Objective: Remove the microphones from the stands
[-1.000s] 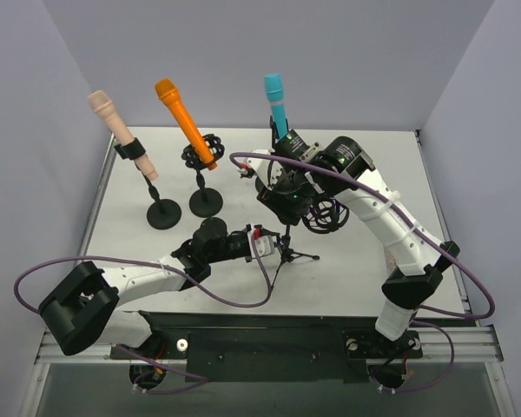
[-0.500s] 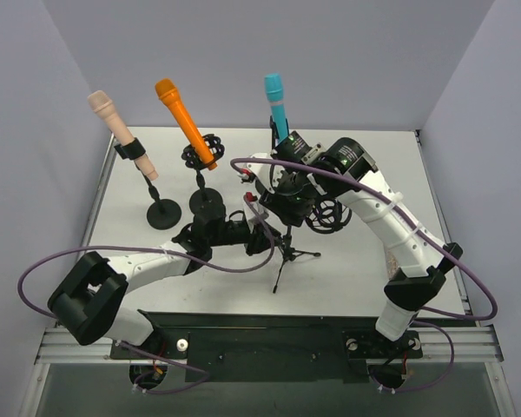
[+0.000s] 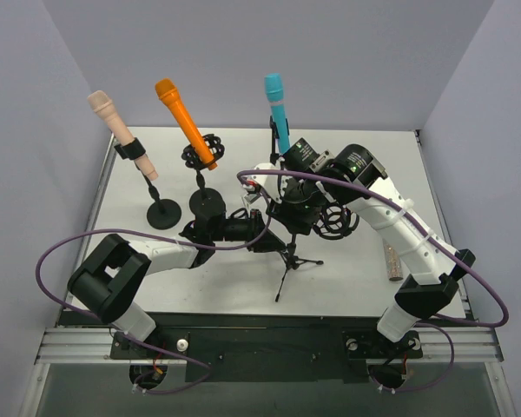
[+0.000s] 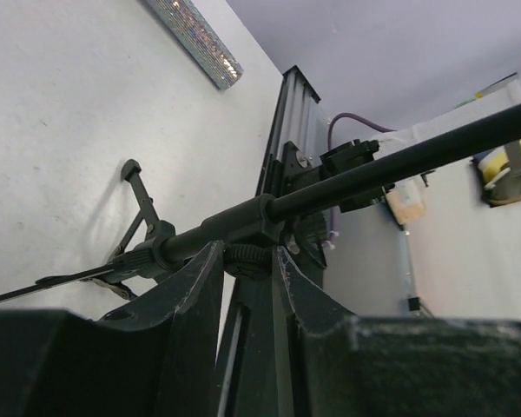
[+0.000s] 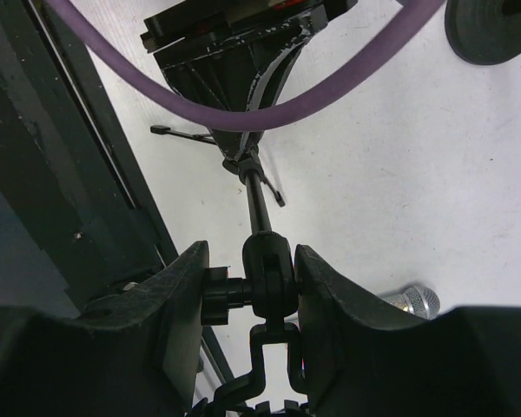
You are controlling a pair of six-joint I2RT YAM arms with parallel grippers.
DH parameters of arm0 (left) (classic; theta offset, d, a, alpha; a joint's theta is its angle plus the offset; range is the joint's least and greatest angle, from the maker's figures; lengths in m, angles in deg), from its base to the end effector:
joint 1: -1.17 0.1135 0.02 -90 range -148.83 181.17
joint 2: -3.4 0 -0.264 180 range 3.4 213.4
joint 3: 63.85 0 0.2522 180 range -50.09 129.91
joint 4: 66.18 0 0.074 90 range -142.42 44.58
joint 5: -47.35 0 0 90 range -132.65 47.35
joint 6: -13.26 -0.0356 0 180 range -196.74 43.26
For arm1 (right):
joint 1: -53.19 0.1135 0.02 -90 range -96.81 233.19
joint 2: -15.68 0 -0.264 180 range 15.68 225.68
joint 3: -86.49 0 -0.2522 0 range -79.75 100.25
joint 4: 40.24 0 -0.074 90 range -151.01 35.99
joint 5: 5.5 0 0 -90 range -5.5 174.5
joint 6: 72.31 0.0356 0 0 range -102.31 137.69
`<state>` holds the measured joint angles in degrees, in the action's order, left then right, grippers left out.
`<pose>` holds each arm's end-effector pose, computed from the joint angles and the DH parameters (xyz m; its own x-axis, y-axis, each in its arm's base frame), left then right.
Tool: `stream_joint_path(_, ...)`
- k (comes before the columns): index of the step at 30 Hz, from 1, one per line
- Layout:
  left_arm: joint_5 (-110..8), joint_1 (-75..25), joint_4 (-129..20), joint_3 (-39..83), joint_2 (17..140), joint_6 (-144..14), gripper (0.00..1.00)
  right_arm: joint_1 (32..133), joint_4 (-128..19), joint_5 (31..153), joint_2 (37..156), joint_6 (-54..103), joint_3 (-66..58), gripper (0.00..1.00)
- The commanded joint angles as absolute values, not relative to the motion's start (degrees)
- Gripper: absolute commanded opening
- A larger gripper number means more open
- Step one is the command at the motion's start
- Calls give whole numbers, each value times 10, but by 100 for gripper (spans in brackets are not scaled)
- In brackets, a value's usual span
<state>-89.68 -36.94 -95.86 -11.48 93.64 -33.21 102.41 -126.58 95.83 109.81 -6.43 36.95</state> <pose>0.2337 -0.2164 0.2087 -0.7635 0.0022 -0.6458 0.6410 0.1253 -0.7573 0.1986 0.2410 0.4428 -0.1196 -0.7521 -0.6481 -0.9574 0.2602 -0.1252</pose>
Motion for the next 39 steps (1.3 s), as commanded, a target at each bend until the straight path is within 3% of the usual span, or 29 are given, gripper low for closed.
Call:
stream_joint_path(1,-947,-360,-996,-83,939,-244,0,1029,-1271,970,1079,-76,363,0)
stream_joint_path(15,-985,-342,-860,-38,975,-233,0,1029,-1270,979,1079,-87,363,0)
stream_joint_path(19,-973,-339,-735,0,978,-236,0,1029,-1270,981,1077,-88,361,0)
stream_joint_path(26,-964,-330,-698,0,977,-201,0,1029,-1270,987,1081,-89,358,0)
stream_joint_path(27,-963,-329,-702,-3,976,-199,4,1029,-1270,987,1080,-89,358,0)
stream_joint_path(28,-957,-328,-707,-6,975,-199,28,1029,-1270,987,1081,-90,361,0)
stream_joint_path(29,-953,-328,-717,-11,968,-201,35,1029,-1270,987,1081,-90,362,0)
stream_joint_path(31,-944,-328,-756,-28,948,-211,58,1029,-1270,987,1082,-91,362,0)
stream_joint_path(32,-936,-326,-773,-38,940,-218,80,1029,-1269,987,1082,-92,364,0)
stream_joint_path(35,-881,-328,-833,-99,871,-271,81,1029,-1270,991,1085,-92,371,0)
stream_joint_path(39,-786,-363,-761,-136,751,-474,82,1030,-1269,994,1095,-92,385,0)
